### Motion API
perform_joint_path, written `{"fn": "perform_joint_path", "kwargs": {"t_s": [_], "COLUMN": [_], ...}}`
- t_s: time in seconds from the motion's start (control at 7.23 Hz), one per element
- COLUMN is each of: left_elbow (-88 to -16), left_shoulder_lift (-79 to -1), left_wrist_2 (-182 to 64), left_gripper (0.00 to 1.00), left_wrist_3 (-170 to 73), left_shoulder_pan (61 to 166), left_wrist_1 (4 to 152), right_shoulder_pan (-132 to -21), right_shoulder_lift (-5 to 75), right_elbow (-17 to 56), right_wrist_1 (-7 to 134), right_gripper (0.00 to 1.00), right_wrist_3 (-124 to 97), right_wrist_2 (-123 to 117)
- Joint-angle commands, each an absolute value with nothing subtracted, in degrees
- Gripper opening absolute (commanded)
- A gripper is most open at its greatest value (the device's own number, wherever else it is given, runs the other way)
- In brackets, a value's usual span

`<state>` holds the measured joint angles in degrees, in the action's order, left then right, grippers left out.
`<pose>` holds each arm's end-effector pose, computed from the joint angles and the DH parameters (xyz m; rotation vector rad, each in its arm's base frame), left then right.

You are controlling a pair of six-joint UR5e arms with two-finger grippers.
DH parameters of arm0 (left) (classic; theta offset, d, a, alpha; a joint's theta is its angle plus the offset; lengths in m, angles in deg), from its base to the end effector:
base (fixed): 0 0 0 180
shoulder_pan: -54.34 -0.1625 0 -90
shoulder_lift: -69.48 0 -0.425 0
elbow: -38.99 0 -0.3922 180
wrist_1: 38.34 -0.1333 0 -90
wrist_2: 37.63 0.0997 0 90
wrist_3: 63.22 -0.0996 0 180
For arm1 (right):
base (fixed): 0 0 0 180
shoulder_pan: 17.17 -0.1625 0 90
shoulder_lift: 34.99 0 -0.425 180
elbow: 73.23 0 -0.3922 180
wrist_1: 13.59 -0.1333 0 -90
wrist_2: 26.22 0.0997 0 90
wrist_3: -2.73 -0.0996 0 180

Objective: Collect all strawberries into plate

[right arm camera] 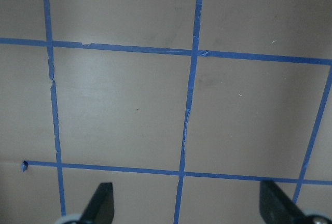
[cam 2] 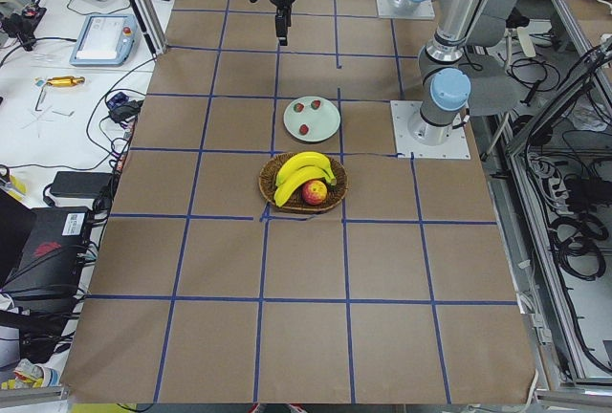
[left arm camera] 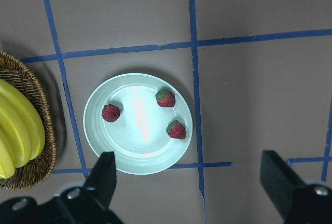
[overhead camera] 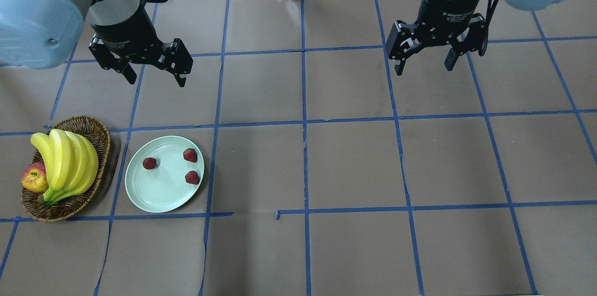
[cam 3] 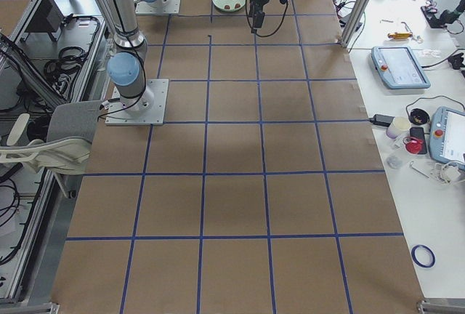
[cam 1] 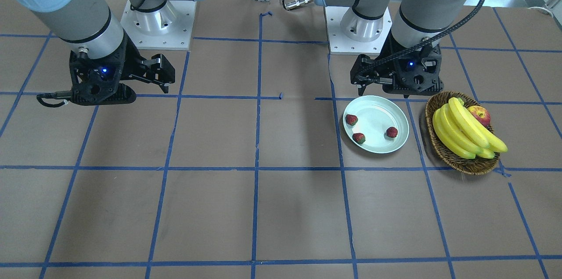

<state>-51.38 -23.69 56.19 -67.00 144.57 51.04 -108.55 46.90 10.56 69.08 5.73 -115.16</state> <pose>-0.1287 -0.5089 0.4583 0.1102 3.0735 0.0815 0.1480 -0.5310 0.4560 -0.1166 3.1086 0.2507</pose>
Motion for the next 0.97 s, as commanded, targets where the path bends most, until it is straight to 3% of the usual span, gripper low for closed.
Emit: {"fn": "perform_joint_path", "kwargs": {"t_s": [0.0,0.83], "left_elbow": [-51.6,-52.6], "left_shoulder_lift": [-23.4,-24.0], "left_wrist_2": [56.1,53.5], "left_gripper": [1.00,1.00], "left_wrist_3": [-67.0,-67.1], "left_shoulder_pan": [144.8,145.1], "left_wrist_1": [51.7,51.8], "right_shoulder_pan": [-108.6,-108.6], "right_shoulder_lift": [47.4,47.8], "right_elbow": [10.3,9.7], "right_wrist_1": [68.9,68.8], "right_gripper": [1.00,1.00], "right_wrist_3": [5.8,5.9], "right_wrist_2": [-115.5,-115.5]}}
